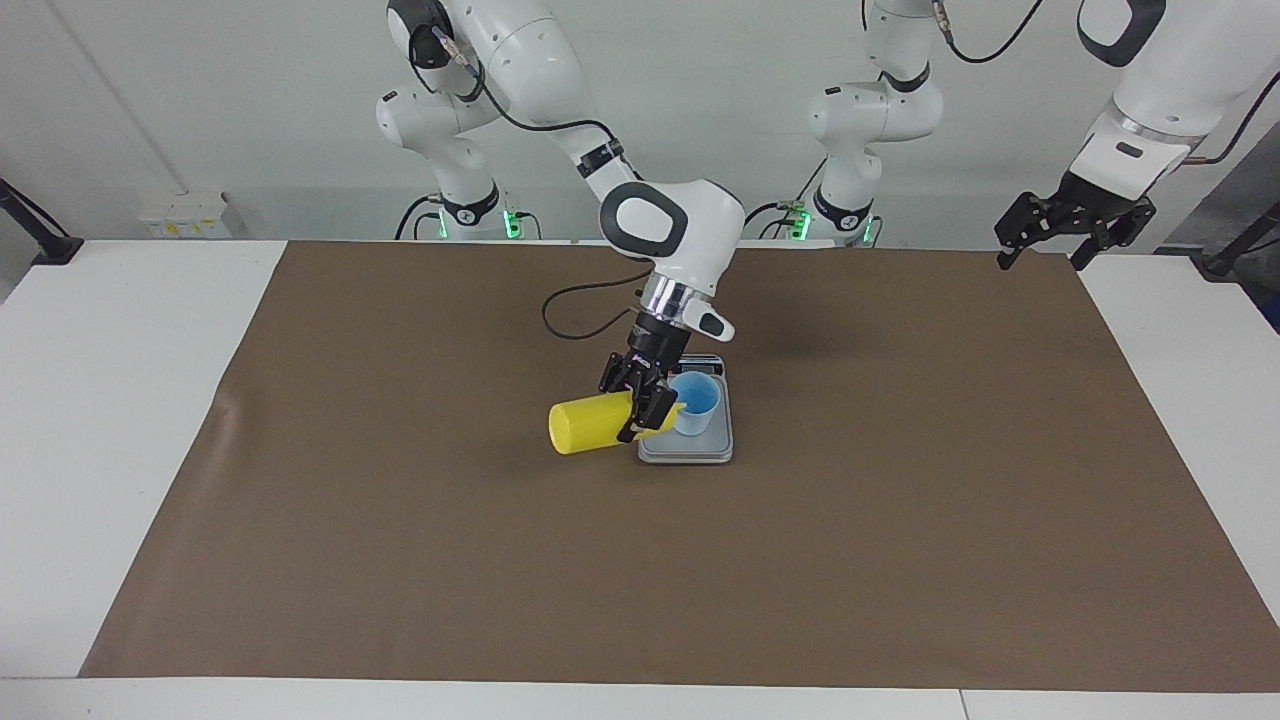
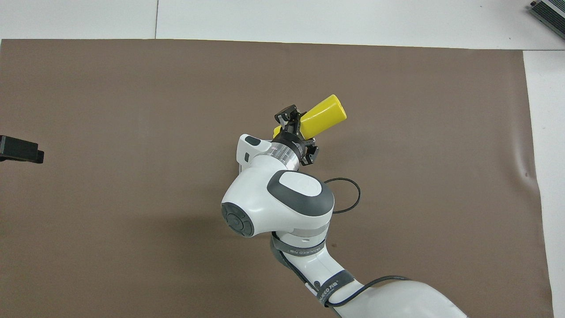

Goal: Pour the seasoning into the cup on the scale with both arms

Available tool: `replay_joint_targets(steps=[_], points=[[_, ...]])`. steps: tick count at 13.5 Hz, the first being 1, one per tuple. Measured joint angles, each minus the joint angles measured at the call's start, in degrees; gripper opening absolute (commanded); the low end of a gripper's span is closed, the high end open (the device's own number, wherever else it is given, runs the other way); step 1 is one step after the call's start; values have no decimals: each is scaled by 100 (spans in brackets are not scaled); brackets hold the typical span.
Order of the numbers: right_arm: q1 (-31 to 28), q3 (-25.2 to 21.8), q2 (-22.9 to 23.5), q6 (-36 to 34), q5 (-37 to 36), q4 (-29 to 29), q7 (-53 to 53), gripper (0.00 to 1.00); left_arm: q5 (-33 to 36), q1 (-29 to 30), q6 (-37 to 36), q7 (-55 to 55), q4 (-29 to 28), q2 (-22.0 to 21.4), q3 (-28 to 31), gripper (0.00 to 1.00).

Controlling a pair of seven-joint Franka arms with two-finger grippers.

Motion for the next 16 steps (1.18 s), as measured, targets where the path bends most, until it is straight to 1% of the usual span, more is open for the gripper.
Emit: replay_joint_targets(steps=[5, 8, 11, 15, 16], points=[[-75, -7, -48, 123, 0, 21, 6, 0, 0, 0, 0, 0, 0, 0, 0, 100], [-200, -9, -180, 171, 135, 29, 21, 0, 0, 0, 0, 0, 0, 0, 0, 100], [-338, -12, -407, 174, 751, 35, 22, 0, 0, 0, 0, 0, 0, 0, 0, 100], [-729, -21, -728, 148, 2170, 30, 19, 0, 0, 0, 0, 0, 0, 0, 0, 100], [-837, -23, -781, 147, 2364, 27, -28, 0, 0, 0, 0, 0, 0, 0, 0, 100]])
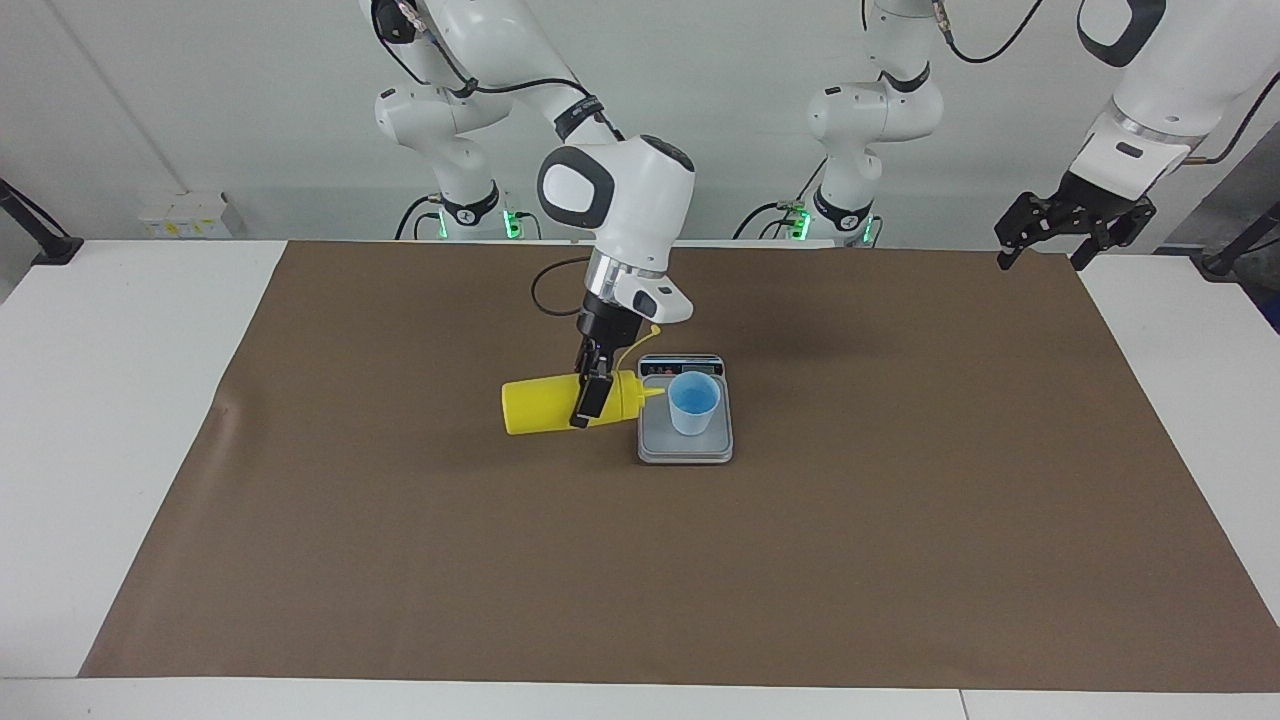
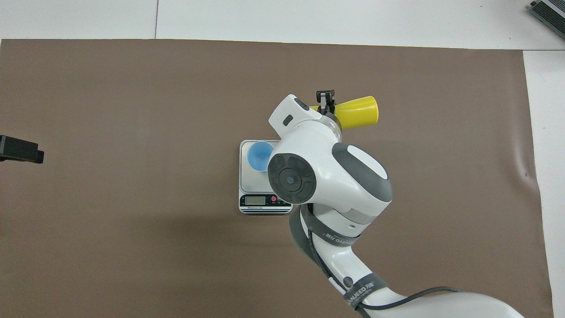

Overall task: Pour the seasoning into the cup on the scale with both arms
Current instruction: 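Carry the yellow bottle back toward its starting spot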

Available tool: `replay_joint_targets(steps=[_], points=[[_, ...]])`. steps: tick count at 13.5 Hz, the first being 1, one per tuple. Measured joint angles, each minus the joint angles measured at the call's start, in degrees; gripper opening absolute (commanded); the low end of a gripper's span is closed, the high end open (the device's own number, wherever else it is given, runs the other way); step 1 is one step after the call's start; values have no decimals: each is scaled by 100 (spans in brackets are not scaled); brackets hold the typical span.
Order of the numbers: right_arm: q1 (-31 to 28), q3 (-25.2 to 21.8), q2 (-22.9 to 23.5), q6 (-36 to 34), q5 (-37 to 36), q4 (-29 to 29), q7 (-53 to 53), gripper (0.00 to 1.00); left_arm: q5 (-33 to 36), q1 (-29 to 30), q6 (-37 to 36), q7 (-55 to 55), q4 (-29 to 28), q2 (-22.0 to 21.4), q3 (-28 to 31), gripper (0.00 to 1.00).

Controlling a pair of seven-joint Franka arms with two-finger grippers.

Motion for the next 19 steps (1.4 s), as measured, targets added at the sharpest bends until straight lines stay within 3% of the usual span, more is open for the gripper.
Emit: replay_joint_targets(steps=[2, 5, 7, 9, 15, 19], points=[[-185, -3, -108, -33, 385, -3, -260, 0, 0, 0, 0, 0, 0, 0, 0, 100], [-491, -12, -289, -310, 1736, -3, -516, 0, 0, 0, 0, 0, 0, 0, 0, 100], [-702, -16, -446, -392, 2128, -3, -629, 0, 0, 0, 0, 0, 0, 0, 0, 100], [-907, -20, -630, -580, 2960, -4, -848, 0, 0, 0, 0, 0, 0, 0, 0, 100], [-2235, -37, -1034, -1117, 5642, -143, -2856, 0, 0, 0, 0, 0, 0, 0, 0, 100], [-2765, -39, -1137, -1036, 7120, -721, -3754, 0, 0, 0, 0, 0, 0, 0, 0, 100]])
